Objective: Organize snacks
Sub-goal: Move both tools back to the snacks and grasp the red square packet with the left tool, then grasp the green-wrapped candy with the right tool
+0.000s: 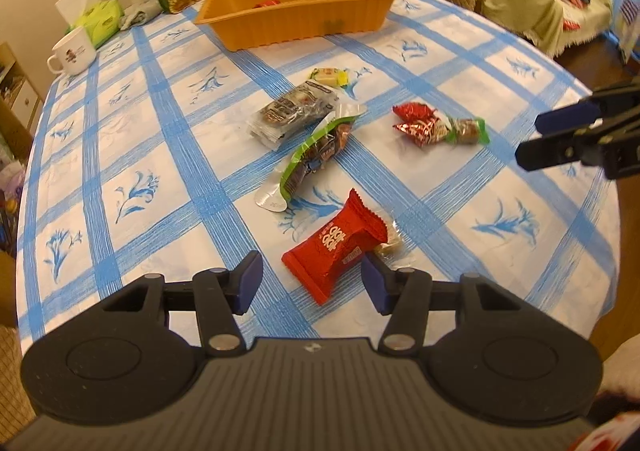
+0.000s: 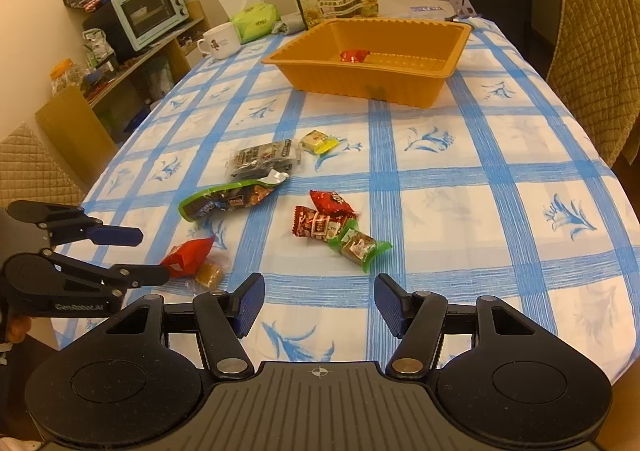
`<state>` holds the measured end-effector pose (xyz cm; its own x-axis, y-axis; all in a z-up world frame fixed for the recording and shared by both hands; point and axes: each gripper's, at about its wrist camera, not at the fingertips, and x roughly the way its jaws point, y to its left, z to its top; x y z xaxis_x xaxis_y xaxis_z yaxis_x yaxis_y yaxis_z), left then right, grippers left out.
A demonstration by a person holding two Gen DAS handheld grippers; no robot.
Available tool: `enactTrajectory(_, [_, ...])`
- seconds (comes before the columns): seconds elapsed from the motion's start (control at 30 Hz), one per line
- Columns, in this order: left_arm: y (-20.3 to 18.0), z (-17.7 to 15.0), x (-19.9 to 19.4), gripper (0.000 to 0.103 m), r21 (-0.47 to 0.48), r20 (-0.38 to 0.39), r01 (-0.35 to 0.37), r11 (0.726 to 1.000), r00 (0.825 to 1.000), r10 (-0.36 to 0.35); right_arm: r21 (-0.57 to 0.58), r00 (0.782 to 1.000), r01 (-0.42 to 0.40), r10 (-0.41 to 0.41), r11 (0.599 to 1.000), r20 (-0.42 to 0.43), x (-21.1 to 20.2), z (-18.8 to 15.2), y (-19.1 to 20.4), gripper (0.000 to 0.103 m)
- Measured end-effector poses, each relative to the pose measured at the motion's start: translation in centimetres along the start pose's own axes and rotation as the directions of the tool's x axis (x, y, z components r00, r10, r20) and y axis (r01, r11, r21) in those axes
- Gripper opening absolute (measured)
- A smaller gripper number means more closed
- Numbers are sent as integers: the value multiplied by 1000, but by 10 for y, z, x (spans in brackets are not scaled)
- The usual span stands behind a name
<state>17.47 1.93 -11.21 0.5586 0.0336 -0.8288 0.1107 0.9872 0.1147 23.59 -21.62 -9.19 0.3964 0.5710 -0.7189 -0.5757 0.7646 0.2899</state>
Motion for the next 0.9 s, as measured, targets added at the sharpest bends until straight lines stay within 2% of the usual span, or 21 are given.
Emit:
enactTrajectory(0.2, [1, 2, 14, 52, 46, -12, 1, 999, 1000, -1, 27, 1000, 22, -22, 999, 2, 0, -1, -2, 61])
enactTrajectory(0.57, [10, 12, 28, 51, 57, -11, 38, 998, 999, -38, 71, 998, 66, -67, 995, 1, -1, -5, -5, 61])
enactTrajectory(0.8, [15, 16, 34, 32, 2, -21, 108, 994, 994, -108, 75, 997, 82, -82, 994, -3, 2, -5, -4, 61])
enactTrajectory(0.9, [15, 15, 35, 30, -8, -20, 113, 994, 993, -113, 59, 996, 88, -88, 994, -4, 4, -3, -5, 61])
